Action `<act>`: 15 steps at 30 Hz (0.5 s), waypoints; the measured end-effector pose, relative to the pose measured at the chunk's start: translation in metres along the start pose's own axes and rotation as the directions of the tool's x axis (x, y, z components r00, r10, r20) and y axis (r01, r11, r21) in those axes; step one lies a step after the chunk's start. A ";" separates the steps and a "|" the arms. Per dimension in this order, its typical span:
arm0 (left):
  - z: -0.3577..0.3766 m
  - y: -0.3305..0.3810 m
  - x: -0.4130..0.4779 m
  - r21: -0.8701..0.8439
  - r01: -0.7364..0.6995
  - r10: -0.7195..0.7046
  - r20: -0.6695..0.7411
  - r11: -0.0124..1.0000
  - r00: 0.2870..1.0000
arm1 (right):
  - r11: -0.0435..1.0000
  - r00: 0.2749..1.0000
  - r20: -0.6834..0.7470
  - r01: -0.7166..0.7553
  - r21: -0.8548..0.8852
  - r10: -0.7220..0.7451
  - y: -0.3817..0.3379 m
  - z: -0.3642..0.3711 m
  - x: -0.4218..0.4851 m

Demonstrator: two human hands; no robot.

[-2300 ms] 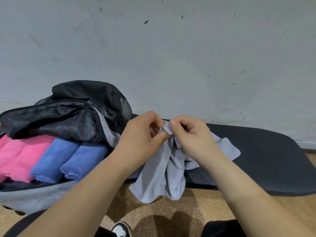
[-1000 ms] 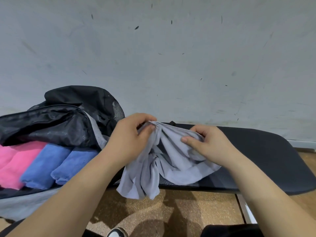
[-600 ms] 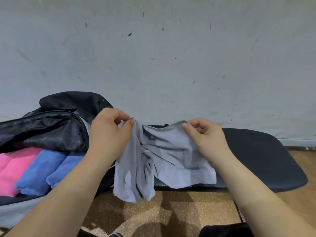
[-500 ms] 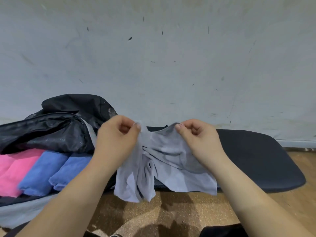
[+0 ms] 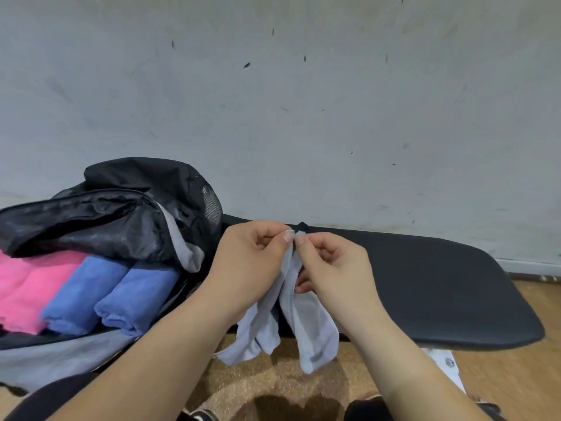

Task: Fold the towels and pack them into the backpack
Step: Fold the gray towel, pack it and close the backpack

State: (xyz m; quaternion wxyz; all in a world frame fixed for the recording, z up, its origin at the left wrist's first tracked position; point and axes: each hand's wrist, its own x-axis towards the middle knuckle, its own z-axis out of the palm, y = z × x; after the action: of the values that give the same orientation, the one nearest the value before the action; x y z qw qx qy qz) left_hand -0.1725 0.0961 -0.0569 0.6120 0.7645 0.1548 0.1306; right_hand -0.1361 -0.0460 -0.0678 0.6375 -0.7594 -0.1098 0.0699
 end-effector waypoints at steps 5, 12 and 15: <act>-0.001 -0.001 0.006 -0.089 0.043 -0.043 0.002 0.995 0.999 | 0.981 0.990 -0.053 0.123 -0.149 -0.133 0.003 0.001 0.012; -0.003 -0.003 0.004 -0.058 0.054 -0.050 0.066 0.997 0.997 | 0.998 0.987 0.160 -0.025 0.056 0.015 -0.001 -0.006 0.008; -0.004 -0.001 -0.001 -0.072 0.029 -0.023 0.086 0.997 0.996 | 0.991 0.965 0.261 -0.065 0.119 0.032 -0.003 -0.008 0.009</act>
State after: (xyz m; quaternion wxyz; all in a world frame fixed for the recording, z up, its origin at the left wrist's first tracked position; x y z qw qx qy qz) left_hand -0.1748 0.0995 -0.0568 0.6472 0.7444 0.1337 0.0956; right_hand -0.1262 -0.0507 -0.0629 0.6628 -0.7042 -0.1685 0.1908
